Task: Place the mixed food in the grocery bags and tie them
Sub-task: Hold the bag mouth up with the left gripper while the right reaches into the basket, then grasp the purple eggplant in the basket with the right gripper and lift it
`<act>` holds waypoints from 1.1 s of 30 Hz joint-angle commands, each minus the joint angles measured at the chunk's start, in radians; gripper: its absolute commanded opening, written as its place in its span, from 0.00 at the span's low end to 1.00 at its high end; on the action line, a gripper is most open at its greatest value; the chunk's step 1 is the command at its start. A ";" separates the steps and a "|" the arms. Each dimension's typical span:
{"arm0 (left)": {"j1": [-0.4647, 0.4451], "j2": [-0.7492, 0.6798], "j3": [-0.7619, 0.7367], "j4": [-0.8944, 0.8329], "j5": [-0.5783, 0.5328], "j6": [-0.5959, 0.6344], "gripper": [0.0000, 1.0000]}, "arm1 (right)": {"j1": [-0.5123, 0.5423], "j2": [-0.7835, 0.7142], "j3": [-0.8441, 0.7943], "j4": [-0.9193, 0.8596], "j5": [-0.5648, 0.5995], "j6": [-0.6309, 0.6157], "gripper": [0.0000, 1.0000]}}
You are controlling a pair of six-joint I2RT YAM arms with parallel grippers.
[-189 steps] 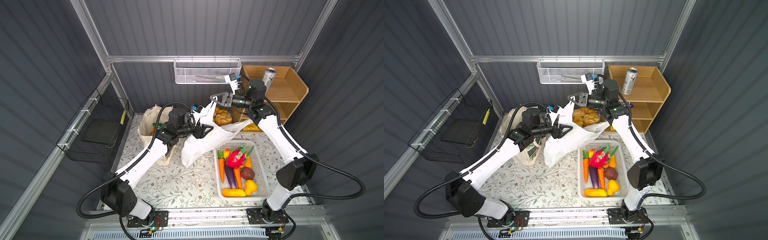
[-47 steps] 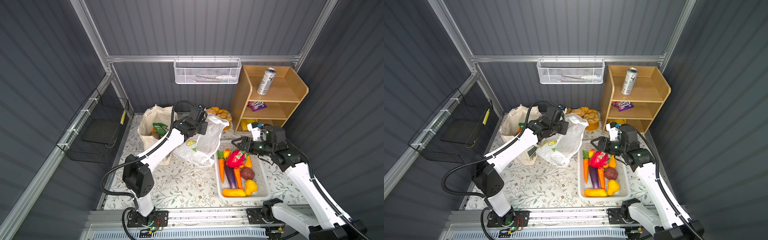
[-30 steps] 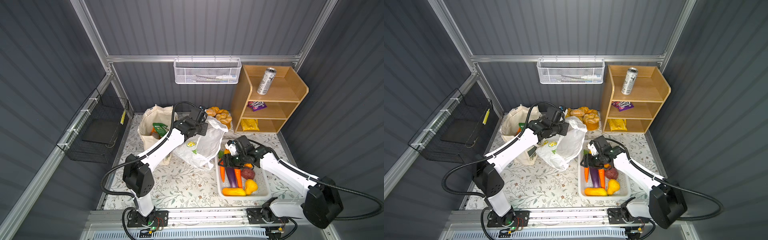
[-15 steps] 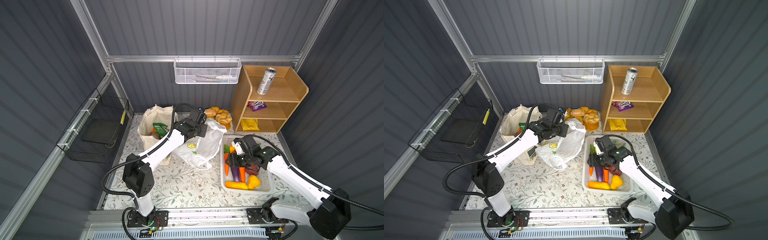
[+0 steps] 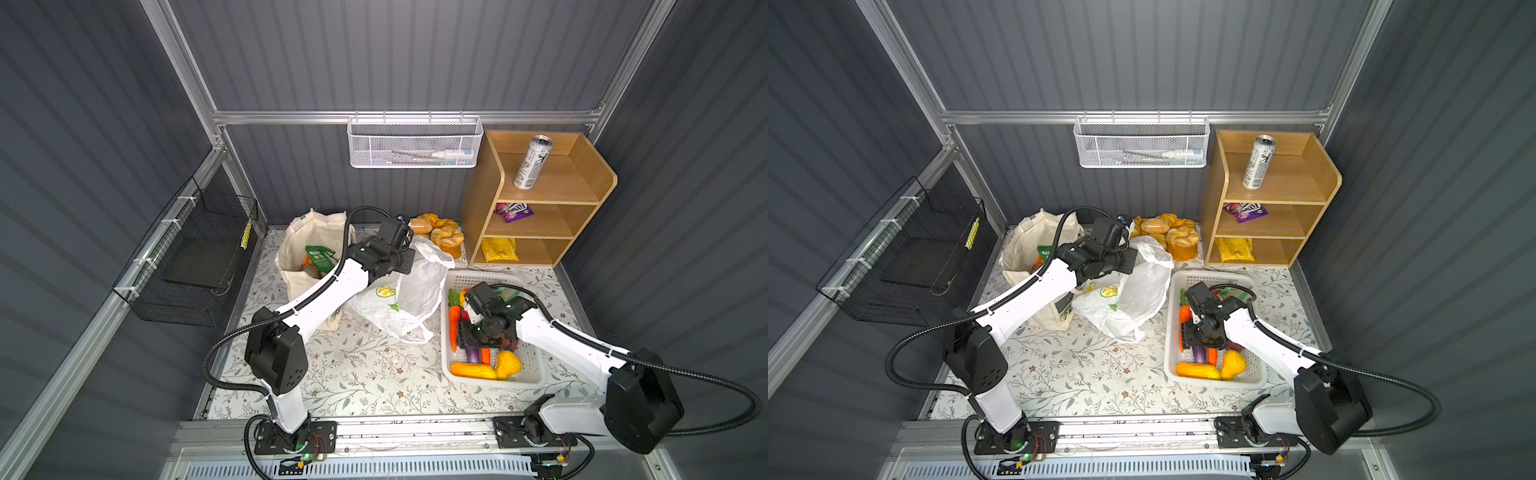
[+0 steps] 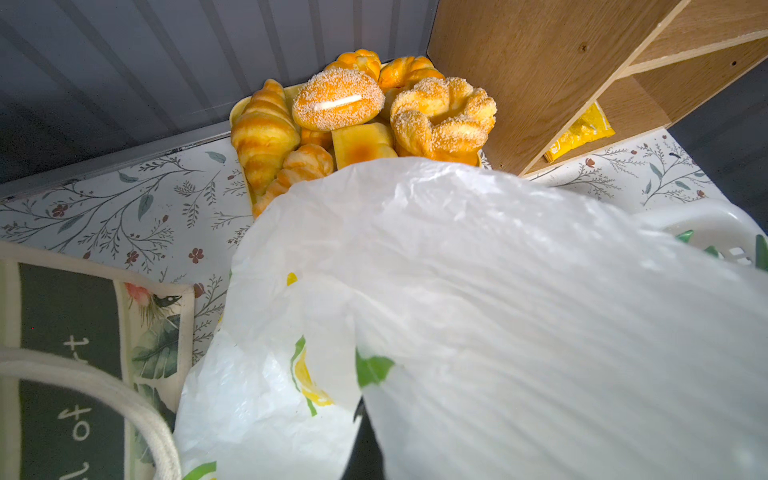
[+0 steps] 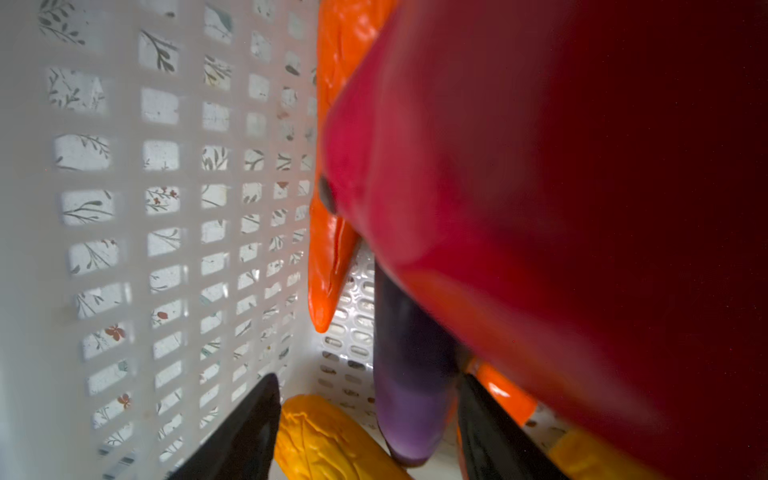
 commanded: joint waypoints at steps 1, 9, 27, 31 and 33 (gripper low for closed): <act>0.008 -0.037 -0.012 0.013 0.014 -0.003 0.00 | 0.001 0.031 -0.005 -0.027 0.058 0.016 0.70; 0.010 -0.053 -0.028 0.028 0.017 -0.004 0.00 | 0.010 0.028 -0.003 -0.104 0.122 0.032 0.74; 0.018 -0.076 -0.077 0.088 0.044 -0.008 0.00 | 0.032 0.161 0.006 -0.082 0.090 0.039 0.71; 0.021 -0.085 -0.089 0.096 0.045 -0.010 0.00 | 0.042 0.202 0.008 -0.069 0.093 0.028 0.71; 0.022 -0.088 -0.092 0.097 0.046 -0.009 0.00 | 0.044 0.198 0.002 -0.065 0.104 0.026 0.69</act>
